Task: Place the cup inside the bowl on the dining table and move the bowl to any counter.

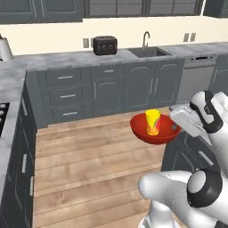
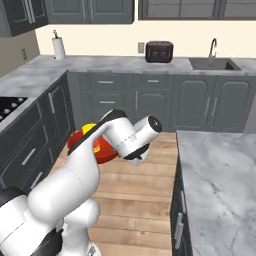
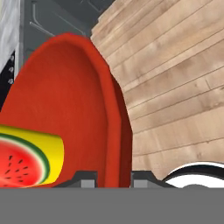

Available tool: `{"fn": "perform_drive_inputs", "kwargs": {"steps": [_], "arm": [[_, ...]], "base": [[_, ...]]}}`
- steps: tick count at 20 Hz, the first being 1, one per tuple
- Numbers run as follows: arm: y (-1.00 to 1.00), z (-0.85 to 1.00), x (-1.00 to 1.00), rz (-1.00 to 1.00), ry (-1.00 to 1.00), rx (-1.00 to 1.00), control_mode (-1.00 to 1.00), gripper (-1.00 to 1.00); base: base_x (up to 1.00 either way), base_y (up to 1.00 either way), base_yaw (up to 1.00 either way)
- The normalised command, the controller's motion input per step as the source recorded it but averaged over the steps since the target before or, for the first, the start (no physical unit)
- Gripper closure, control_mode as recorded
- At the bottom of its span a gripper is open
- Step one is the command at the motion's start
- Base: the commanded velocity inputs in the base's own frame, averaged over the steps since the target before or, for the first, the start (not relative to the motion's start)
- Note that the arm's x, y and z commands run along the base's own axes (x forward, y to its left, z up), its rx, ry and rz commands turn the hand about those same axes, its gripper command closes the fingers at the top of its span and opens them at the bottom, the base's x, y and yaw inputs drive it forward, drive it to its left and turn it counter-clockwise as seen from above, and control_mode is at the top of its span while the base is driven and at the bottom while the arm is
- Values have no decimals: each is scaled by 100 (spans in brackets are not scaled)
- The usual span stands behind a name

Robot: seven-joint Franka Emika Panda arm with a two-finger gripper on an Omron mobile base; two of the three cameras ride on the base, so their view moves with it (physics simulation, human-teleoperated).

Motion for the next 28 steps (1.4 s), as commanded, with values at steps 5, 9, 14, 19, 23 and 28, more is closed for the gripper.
{"fn": "perform_drive_inputs", "kwargs": {"steps": [5, 9, 14, 19, 23, 28], "arm": [[0, 0, 0, 0, 0, 0, 100, 100], [0, 0, 0, 0, 0, 0, 100, 100], [0, 0, 0, 0, 0, 0, 100, 100], [0, 0, 0, 0, 0, 0, 100, 100], [0, 0, 0, 0, 0, 0, 100, 100], [0, 0, 0, 0, 0, 0, 100, 100]], "base": [[100, 43, -3], [100, 46, -3], [100, 42, -3], [100, 46, -4], [100, 51, -6], [100, 48, -5]]}}
